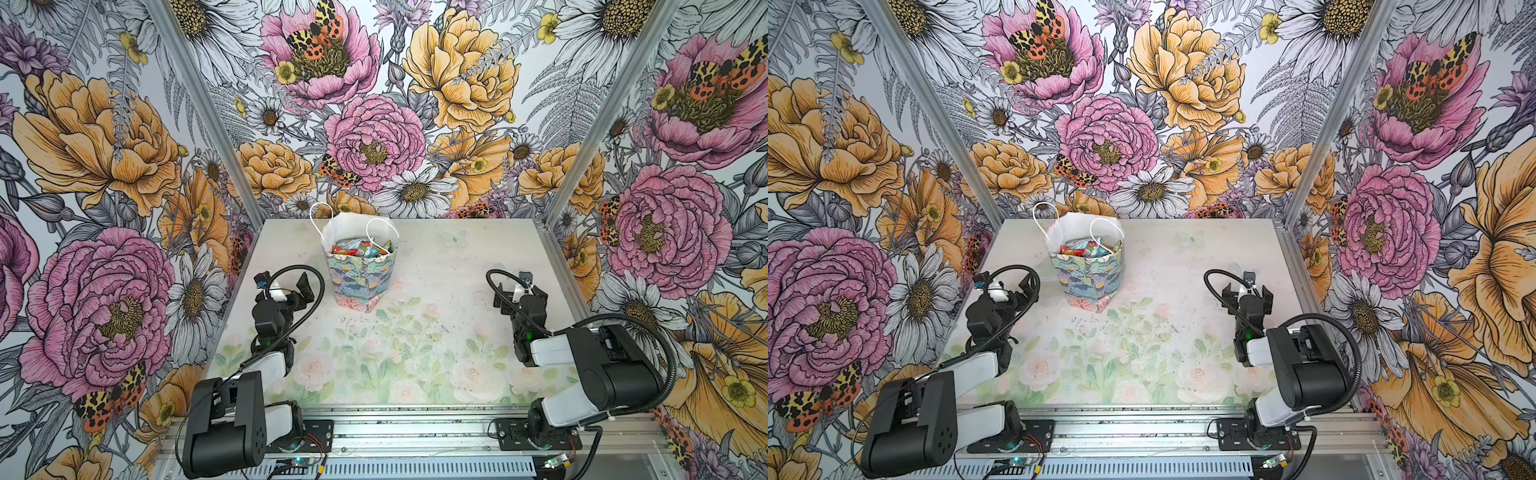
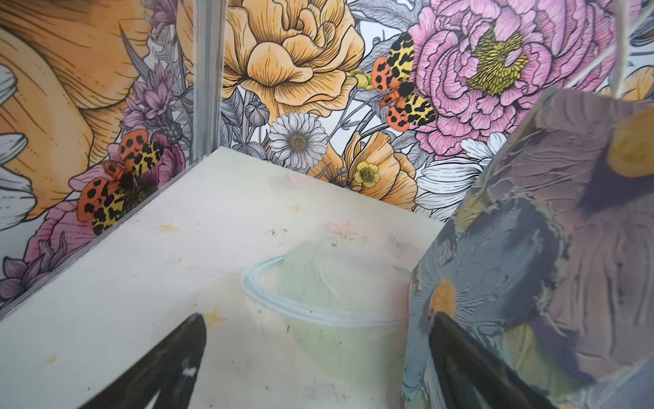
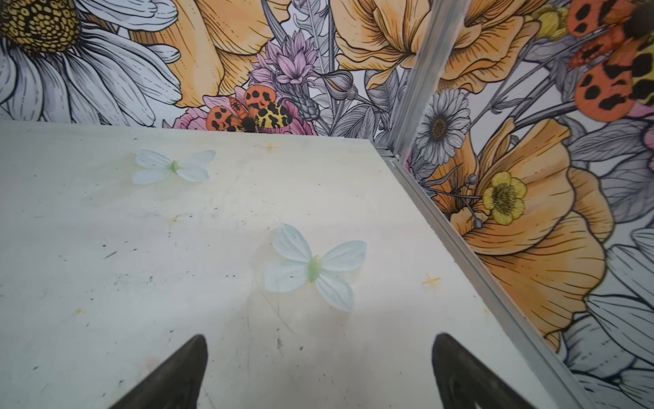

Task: Place the snacks into the paper bag
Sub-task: Reset both arms

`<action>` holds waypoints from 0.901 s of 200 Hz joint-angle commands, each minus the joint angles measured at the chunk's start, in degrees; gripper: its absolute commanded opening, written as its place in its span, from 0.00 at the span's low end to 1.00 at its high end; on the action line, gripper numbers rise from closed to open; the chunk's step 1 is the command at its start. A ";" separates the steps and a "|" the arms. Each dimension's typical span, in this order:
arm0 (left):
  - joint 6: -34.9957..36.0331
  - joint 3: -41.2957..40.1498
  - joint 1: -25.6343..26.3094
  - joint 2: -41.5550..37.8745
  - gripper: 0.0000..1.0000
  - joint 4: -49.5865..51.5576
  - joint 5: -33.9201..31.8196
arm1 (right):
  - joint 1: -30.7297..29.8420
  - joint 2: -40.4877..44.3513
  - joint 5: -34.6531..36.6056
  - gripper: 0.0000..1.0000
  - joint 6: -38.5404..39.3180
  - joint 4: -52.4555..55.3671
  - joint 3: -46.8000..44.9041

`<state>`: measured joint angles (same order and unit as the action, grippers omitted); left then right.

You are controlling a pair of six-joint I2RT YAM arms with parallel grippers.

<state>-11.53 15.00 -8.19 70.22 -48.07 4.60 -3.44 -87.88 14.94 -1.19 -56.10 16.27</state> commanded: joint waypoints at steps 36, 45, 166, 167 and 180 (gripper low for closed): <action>13.87 -0.63 8.91 -4.99 0.99 6.13 -9.23 | 0.12 -0.03 -1.59 1.00 -0.68 -3.03 1.20; 11.60 -2.34 7.12 -2.10 0.99 -0.46 -8.42 | 0.27 -0.15 -2.26 1.00 -0.65 -2.00 1.78; 7.56 1.11 3.51 18.83 0.99 -16.39 -6.08 | 2.38 -0.28 -6.55 1.00 -1.88 5.15 5.52; 7.61 1.14 3.52 18.87 0.99 -16.28 -6.22 | 2.43 -0.28 -6.66 1.00 -1.88 5.26 5.52; 7.67 1.13 3.79 19.04 0.99 -16.79 -6.85 | 2.97 -0.21 -8.11 1.00 -1.98 5.94 5.96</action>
<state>-3.22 14.76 -4.73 89.47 -63.96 -0.69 -1.39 -87.85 9.15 -2.09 -50.70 20.53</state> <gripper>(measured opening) 0.989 0.996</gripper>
